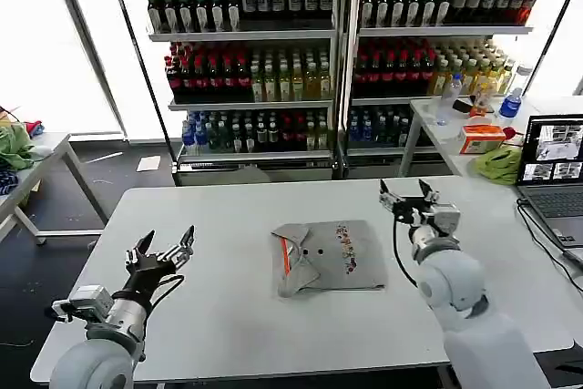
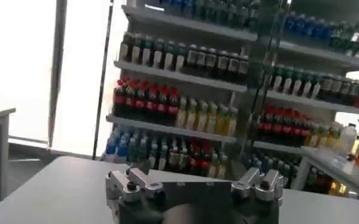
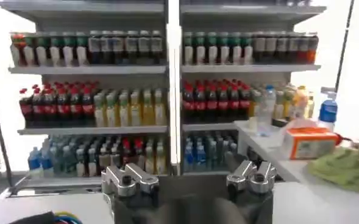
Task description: Fold and organize the clothes.
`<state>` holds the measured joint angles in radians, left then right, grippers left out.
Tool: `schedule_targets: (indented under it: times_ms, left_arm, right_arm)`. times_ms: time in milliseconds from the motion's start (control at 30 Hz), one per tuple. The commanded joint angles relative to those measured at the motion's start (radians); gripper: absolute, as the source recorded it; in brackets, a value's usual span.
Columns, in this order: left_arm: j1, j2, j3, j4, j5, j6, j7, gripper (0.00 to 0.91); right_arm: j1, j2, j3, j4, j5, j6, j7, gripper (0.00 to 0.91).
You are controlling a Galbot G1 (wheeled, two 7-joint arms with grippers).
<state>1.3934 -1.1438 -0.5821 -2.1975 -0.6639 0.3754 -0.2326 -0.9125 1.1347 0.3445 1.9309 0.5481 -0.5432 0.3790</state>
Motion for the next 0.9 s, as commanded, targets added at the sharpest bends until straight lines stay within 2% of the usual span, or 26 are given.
schedule_targets:
  times_ms: [33, 467, 900]
  left_arm:
    - [0.016, -0.002, 0.005, -0.007, 0.078, 0.014, 0.046, 0.907]
    - [0.02, 0.01, 0.013, 0.007, 0.07, 0.025, 0.046, 0.907]
    - [0.022, 0.018, 0.001, 0.019, 0.068, -0.005, 0.068, 0.907]
  right_arm:
    - [-0.235, 0.006, 0.24, 0.127, -0.017, 0.017, -0.004, 0.907]
    - [-0.286, 0.003, 0.275, 0.16, -0.017, 0.018, -0.002, 0.907]
    - [-0.289, 0.009, 0.273, 0.17, -0.019, 0.017, -0.004, 0.907]
